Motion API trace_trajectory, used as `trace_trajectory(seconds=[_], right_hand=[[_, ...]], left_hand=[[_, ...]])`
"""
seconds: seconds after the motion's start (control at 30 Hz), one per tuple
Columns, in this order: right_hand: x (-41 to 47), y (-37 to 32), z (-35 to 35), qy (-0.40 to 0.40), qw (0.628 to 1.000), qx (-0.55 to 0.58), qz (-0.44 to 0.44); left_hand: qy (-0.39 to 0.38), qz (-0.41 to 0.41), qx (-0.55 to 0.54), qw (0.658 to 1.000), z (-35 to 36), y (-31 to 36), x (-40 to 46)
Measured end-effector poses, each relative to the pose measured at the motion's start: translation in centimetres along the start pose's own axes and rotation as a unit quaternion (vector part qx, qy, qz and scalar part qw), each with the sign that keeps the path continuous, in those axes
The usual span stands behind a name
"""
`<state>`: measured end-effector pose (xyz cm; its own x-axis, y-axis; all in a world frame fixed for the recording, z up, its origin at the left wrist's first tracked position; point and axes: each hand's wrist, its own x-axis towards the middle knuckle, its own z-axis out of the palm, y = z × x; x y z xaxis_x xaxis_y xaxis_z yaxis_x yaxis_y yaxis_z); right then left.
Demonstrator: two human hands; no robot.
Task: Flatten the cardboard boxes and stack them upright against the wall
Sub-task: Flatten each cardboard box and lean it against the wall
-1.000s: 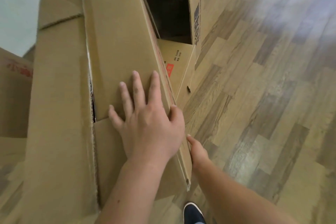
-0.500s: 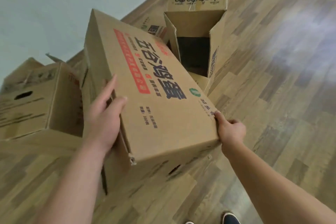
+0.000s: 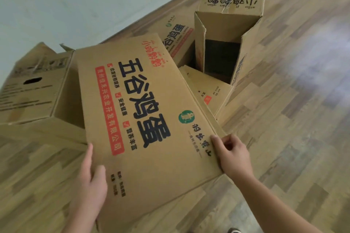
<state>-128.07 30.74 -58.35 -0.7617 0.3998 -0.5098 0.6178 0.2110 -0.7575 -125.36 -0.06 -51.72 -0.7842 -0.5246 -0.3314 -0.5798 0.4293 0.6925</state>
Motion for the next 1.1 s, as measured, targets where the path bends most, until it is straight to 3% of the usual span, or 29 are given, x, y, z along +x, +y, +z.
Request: trace_trajectory(seconds=[0.07,0.17,0.27,0.37,0.53,0.6,0.73,0.8,0.9,1.0,1.1], right_hand=[[-0.1,0.7,0.6,-0.028,0.994,0.073,0.069],[0.0,3.5,1.5,-0.018,0.954,0.175,0.241],[0.1,5.2,2.6,-0.062,0.911,0.255,0.317],[0.7,4.2,2.6,-0.068,0.886,0.320,0.328],[0.4,1.0,0.8,0.008,0.853,0.470,0.225],[-0.6,-2.3,-0.7,0.048,0.860,0.484,0.153],[-4.1,-11.6,-4.0,0.039,0.867,0.497,-0.004],[-6.5,-15.8,-5.2,0.022,0.867,0.495,-0.061],[-10.3,-20.5,-5.7,-0.002,0.880,0.442,-0.175],[-12.1,-21.7,-4.0,0.014,0.900,0.297,-0.319],[-13.0,-19.0,-0.7,-0.031,0.925,0.175,-0.337]], left_hand=[[-0.011,0.012,0.170,0.985,0.9,-0.6,0.7],[-0.089,0.039,0.384,0.918,4.4,0.0,1.3],[-0.083,0.090,0.408,0.905,8.7,2.3,0.8],[-0.083,0.154,0.403,0.899,11.7,3.3,0.6],[-0.071,0.176,0.371,0.909,12.3,4.3,0.8],[-0.076,0.178,0.334,0.922,11.0,6.1,1.2],[-0.082,0.191,0.136,0.969,6.3,11.8,1.1],[-0.082,0.206,0.023,0.975,3.7,14.1,0.2],[-0.098,0.222,-0.098,0.965,0.8,15.3,-1.3],[-0.144,0.229,-0.217,0.938,0.1,14.1,-1.3],[-0.196,0.159,-0.301,0.920,0.9,12.0,-0.4]])
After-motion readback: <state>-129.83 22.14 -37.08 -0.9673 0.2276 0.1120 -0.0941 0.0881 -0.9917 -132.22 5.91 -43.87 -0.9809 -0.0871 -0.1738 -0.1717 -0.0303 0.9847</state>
